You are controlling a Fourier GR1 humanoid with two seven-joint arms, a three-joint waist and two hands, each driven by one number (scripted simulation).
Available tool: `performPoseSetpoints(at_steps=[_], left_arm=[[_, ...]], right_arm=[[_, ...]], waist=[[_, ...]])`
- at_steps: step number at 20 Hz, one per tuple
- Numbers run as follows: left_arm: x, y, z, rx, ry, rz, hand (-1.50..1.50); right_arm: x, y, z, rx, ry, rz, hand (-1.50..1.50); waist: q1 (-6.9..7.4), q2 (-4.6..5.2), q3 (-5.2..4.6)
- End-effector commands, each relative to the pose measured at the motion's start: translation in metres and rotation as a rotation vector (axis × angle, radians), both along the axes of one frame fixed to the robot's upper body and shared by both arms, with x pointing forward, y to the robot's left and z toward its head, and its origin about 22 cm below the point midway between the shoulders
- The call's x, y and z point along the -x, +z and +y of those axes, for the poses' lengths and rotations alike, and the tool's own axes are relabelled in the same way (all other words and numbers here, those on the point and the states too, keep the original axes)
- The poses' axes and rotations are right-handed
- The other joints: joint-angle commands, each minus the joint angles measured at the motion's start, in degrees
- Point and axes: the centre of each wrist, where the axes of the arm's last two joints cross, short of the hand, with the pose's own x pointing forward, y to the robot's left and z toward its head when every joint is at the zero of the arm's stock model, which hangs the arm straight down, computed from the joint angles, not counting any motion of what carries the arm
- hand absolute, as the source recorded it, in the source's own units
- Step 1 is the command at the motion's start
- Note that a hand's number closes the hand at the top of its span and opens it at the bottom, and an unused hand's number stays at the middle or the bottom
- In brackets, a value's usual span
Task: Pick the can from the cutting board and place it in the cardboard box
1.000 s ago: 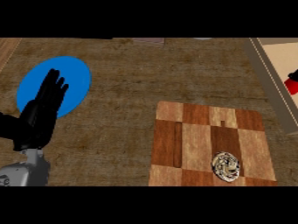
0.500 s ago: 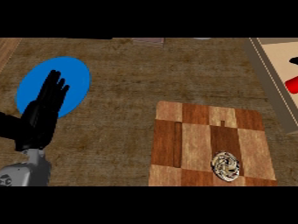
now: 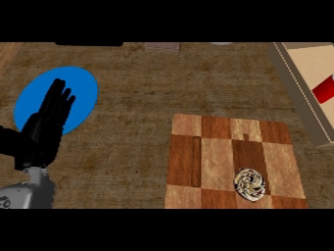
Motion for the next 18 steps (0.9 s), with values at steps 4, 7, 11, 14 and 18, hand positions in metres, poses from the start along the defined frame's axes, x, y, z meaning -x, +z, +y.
performPoseSetpoints(at_steps=[4,7,11,14,18], left_arm=[[0.000,0.000,0.003,0.010,-0.009,0.001,0.00],[-0.008,0.009,-0.013,0.007,-0.003,0.006,0.00],[-0.006,-0.001,-0.006,-0.006,0.014,-0.006,0.00],[0.003,-0.008,0.002,0.020,0.007,0.001,0.00],[0.007,-0.010,-0.002,0.006,0.005,0.000,0.00]], right_arm=[[0.030,-0.004,-0.049,-0.235,0.015,-0.183,-1.50],[0.046,-0.029,-0.063,-0.229,0.000,-0.227,-1.50],[0.053,-0.021,-0.075,-0.250,-0.055,-0.272,-1.50],[0.080,-0.032,-0.101,-0.244,-0.017,-0.256,-1.50],[0.092,-0.056,-0.104,-0.251,-0.033,-0.267,-1.50]], waist=[[0.04,0.16,-0.05],[-0.20,0.15,-0.02],[-0.07,0.13,-0.07],[-0.21,-0.02,-0.08],[-0.45,-0.13,-0.09]])
